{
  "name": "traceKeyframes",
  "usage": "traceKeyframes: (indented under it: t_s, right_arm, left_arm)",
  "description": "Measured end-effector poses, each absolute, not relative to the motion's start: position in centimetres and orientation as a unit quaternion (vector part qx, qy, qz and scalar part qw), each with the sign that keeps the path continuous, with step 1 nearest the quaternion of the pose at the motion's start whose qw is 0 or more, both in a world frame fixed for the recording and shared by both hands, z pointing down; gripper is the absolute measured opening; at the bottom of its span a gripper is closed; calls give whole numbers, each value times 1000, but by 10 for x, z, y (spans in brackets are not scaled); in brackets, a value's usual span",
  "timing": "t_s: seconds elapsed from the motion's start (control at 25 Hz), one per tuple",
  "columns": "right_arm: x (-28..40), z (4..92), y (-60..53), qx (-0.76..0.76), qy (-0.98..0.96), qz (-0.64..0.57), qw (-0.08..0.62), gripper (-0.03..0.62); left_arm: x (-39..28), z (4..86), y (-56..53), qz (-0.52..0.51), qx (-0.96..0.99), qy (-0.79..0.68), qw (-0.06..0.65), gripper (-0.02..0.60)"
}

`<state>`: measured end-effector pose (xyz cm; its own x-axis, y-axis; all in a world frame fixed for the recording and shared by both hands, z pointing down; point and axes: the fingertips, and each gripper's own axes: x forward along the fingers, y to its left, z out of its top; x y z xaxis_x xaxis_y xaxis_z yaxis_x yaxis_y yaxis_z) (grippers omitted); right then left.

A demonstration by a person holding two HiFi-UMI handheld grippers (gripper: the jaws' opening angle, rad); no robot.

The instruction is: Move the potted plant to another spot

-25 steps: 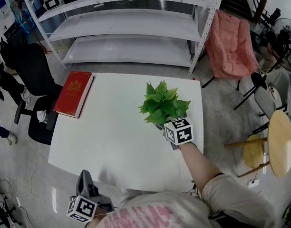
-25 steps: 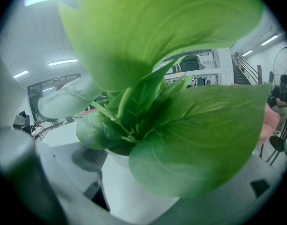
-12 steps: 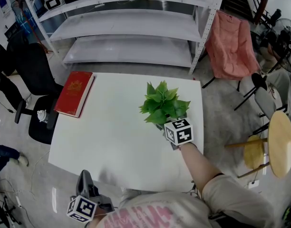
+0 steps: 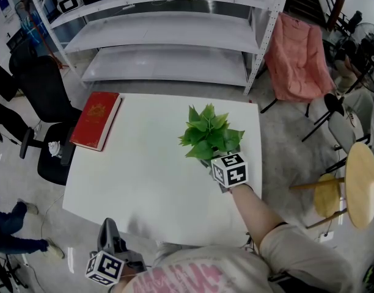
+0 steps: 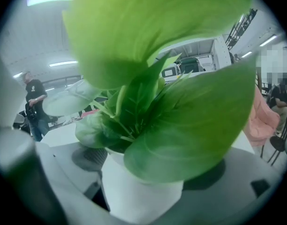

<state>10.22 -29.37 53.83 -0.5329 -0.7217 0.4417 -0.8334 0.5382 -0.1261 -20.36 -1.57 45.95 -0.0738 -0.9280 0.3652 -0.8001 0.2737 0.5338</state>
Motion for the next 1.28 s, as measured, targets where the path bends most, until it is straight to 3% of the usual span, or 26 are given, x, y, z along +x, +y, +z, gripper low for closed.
traceKeyframes:
  t_s: [1.28]
  right_arm:
    - [106,538,-293,461,-859,148,167,497]
  left_arm:
    - [-199,460,-19,-93,593,-726,335,2]
